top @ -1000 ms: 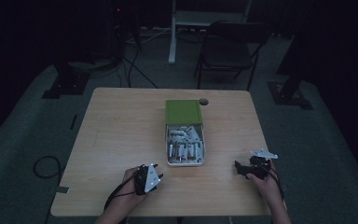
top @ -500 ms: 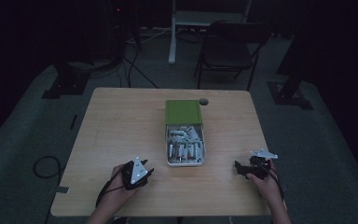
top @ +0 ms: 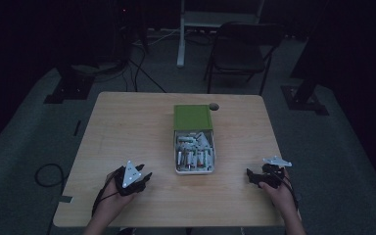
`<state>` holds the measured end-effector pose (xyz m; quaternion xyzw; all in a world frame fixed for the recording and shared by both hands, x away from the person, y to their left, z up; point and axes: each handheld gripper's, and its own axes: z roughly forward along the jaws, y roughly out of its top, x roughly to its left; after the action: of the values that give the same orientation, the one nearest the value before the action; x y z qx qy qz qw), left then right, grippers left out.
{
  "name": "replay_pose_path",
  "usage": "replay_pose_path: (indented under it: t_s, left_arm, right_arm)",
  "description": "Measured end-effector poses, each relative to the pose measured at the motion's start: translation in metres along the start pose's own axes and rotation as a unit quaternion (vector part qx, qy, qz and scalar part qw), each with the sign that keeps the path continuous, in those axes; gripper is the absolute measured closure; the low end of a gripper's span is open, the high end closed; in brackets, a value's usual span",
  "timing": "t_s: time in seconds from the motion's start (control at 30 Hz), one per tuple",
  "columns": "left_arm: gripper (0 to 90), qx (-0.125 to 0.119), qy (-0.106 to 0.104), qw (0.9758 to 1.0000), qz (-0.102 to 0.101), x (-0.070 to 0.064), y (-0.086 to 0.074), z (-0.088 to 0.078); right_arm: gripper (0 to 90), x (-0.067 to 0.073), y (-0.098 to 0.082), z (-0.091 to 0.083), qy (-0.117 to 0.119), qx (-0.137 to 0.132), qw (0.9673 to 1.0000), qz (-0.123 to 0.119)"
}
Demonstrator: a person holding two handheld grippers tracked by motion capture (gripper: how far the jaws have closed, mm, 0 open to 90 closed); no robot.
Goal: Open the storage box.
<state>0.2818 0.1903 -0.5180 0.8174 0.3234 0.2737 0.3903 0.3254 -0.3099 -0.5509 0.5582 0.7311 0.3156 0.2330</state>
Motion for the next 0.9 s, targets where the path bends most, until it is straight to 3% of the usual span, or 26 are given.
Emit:
replay_pose_path:
  t_s: [0.3, 0.47, 0.6, 0.77, 0.83, 0.9]
  left_arm:
    - [49.8, 0.004, 0.001, 0.9995, -0.030, 0.014, -0.009, -0.005]
    - [46.3, 0.006, 0.004, 0.9980, -0.063, 0.025, -0.016, -0.011]
    - [38.1, 0.002, -0.005, 0.9958, -0.091, 0.032, -0.020, -0.013]
    - [32.2, 0.010, -0.004, 0.9943, -0.106, 0.037, -0.026, -0.014]
    - [27.7, 0.005, 0.002, 0.9940, -0.109, 0.039, -0.028, -0.014]
    - [20.9, 0.005, 0.020, 0.9933, -0.113, 0.042, -0.030, -0.015]
  right_arm:
    - [10.6, 0.000, 0.000, 0.000, 0.000, 0.000, 1.0000, 0.000]
    - [10.6, 0.000, 0.000, 0.000, 0.000, 0.000, 1.0000, 0.000]
    - [10.6, 0.000, 0.000, 0.000, 0.000, 0.000, 1.0000, 0.000]
    - [10.6, 0.000, 0.000, 0.000, 0.000, 0.000, 1.0000, 0.000]
    - [10.6, 0.000, 0.000, 0.000, 0.000, 0.000, 1.0000, 0.000]
    - [10.6, 0.000, 0.000, 0.000, 0.000, 0.000, 1.0000, 0.000]
